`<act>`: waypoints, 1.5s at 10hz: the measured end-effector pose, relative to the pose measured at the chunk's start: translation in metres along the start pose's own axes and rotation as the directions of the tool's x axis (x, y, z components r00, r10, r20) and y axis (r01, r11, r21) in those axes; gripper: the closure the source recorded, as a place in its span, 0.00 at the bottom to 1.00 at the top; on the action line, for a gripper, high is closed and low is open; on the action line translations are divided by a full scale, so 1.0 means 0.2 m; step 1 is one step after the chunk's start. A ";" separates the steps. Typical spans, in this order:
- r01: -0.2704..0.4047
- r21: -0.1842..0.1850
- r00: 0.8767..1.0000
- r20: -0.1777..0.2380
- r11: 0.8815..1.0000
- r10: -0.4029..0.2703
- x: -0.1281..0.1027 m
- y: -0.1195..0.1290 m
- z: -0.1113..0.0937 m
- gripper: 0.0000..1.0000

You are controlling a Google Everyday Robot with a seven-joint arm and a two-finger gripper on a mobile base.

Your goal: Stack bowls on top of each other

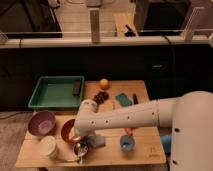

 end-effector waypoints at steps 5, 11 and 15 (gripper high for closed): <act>0.015 0.027 1.000 0.008 1.000 -0.015 0.02 -0.02 -0.07 0.38; 0.028 0.038 0.999 0.019 0.999 -0.029 0.02 -0.04 -0.07 0.92; 0.028 0.038 0.999 0.018 0.999 -0.028 0.02 -0.04 -0.07 0.92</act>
